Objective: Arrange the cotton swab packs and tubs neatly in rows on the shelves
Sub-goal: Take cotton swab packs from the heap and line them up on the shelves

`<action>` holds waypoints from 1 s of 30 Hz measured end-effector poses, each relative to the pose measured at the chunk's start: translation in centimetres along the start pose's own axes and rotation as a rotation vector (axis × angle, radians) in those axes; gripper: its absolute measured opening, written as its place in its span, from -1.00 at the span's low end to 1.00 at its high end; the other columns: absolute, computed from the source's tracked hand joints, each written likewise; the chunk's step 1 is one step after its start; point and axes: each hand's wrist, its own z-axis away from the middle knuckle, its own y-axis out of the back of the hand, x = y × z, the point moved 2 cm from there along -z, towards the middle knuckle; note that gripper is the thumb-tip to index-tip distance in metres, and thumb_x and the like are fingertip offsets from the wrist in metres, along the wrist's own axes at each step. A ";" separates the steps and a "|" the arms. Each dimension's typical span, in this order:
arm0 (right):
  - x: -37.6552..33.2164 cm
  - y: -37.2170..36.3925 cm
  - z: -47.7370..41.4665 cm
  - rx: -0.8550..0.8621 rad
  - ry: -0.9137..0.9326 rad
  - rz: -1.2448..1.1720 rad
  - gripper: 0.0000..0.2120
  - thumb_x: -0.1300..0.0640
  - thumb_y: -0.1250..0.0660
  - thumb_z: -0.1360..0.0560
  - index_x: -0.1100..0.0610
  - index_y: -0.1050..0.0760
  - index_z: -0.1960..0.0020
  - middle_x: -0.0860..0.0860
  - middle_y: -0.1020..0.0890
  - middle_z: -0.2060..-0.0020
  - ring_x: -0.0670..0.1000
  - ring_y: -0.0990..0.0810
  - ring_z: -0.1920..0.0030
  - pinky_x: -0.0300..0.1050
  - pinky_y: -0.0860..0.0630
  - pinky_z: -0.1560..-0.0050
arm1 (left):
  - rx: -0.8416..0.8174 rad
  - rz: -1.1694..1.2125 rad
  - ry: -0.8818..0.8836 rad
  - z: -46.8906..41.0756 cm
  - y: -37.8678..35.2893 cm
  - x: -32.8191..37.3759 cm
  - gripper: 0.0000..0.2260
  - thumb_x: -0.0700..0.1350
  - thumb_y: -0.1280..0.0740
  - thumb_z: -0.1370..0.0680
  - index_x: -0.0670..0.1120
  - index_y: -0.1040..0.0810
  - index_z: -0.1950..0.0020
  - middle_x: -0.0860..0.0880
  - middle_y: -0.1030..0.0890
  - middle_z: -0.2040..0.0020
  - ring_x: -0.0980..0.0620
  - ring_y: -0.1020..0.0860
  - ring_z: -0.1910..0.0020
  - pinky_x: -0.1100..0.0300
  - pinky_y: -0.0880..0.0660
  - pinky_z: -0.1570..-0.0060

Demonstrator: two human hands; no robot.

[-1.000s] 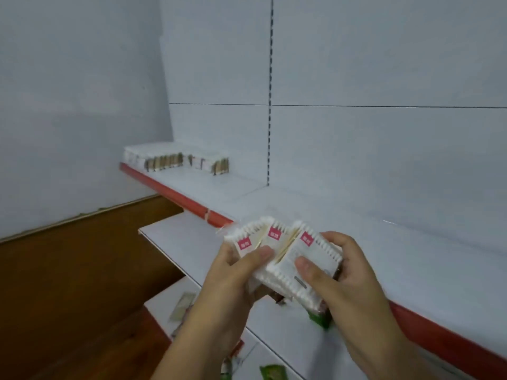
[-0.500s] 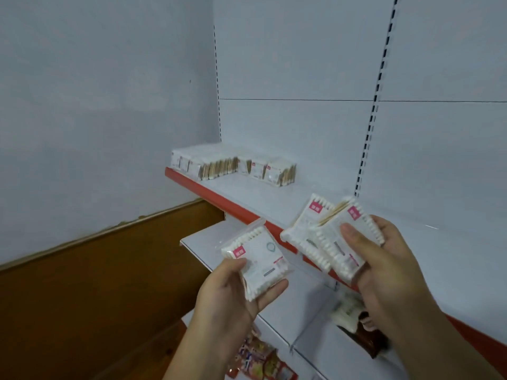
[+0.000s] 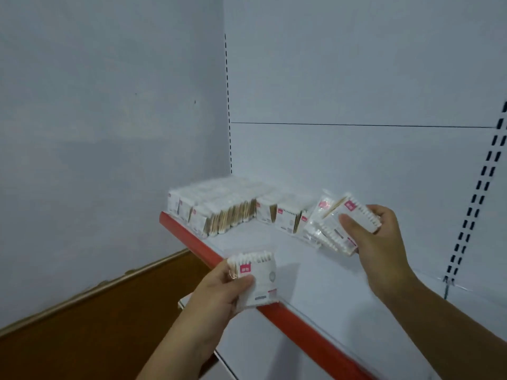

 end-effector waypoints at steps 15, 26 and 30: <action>11.6 -10.5 -8.3 0.058 0.064 0.726 -0.58 0.08 -0.56 -0.34 -0.21 -0.36 0.03 -0.07 -0.64 0.15 -0.08 -0.65 0.25 -0.05 -0.63 0.18 | 0.016 -0.550 -0.424 -29.5 -1.0 0.1 -0.28 -0.33 -0.23 -0.52 0.00 0.03 -0.58 -0.09 -0.41 -0.39 -0.07 -0.42 -0.33 0.08 -0.40 -0.28; 13.6 -9.7 -8.0 0.157 0.418 1.058 -0.53 -0.16 -0.46 -0.26 -0.04 -0.55 -0.12 -0.26 -0.29 -0.07 -0.08 -0.52 0.06 -0.13 -0.58 0.27 | 0.075 -0.797 -0.635 -29.9 -1.1 -0.4 -0.54 -0.42 -0.20 -0.44 -0.11 -0.57 -0.27 -0.26 -0.40 -0.25 -0.25 -0.37 -0.23 -0.01 -0.35 -0.20; 13.9 -9.5 -8.0 0.108 0.430 1.049 -0.54 -0.14 -0.45 -0.30 0.01 -0.54 -0.14 -0.26 -0.37 -0.01 -0.21 -0.45 0.07 -0.36 -0.46 0.20 | 0.154 -0.841 -0.761 -30.1 -1.3 -0.6 -0.53 -0.51 -0.34 -0.22 -0.15 -0.70 -0.02 -0.28 -0.50 0.02 -0.31 -0.50 0.06 0.09 -0.37 0.15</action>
